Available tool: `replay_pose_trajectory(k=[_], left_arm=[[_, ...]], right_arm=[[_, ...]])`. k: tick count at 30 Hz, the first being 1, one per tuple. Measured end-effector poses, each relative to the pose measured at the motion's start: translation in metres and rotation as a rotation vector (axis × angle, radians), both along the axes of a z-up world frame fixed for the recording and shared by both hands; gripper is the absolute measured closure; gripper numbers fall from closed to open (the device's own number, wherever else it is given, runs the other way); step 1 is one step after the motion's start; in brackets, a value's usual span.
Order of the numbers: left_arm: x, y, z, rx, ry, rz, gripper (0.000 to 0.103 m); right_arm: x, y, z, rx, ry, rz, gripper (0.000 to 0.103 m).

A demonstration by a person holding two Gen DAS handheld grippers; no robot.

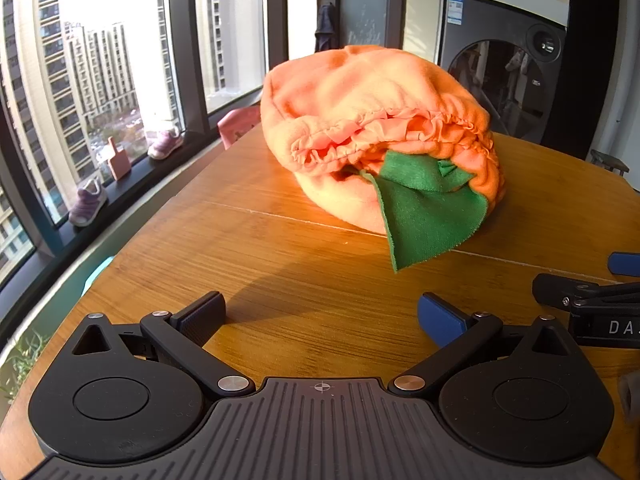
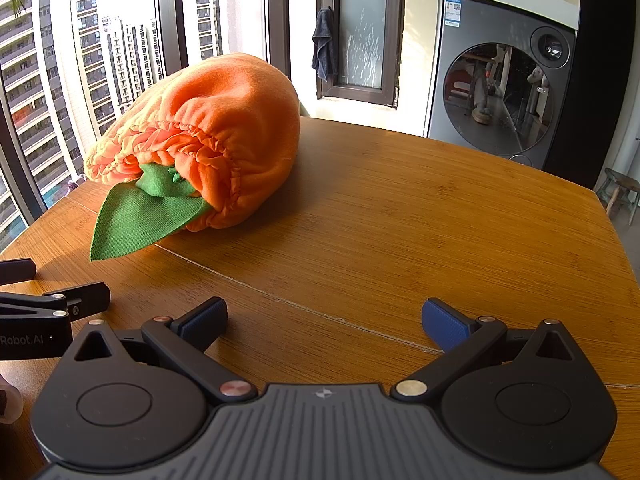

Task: Fold clothes

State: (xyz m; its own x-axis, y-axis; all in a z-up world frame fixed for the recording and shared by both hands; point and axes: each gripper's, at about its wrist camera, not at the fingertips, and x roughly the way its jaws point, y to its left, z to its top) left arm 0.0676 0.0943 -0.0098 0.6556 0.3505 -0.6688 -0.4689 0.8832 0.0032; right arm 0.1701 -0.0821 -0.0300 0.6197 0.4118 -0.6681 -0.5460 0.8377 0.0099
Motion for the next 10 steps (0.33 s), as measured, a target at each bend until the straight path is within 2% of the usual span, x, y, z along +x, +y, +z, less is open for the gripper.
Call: replay_pose_trajectory(k=[6,8,10], left_arm=[[0.002,0.005,0.001,-0.008,-0.007,-0.001,0.0],[0.0,0.01,0.002,-0.034,-0.033,-0.005,0.0],[-0.006,0.02,0.004,-0.098,-0.093,-0.032,0.0]], right_arm=[[0.0,-0.002,0.001,0.0,-0.002,-0.004,0.0],[0.001,-0.002,0.001,0.0,-0.002,-0.006,0.0],[0.001,-0.002,0.001,0.0,-0.003,-0.01,0.0]])
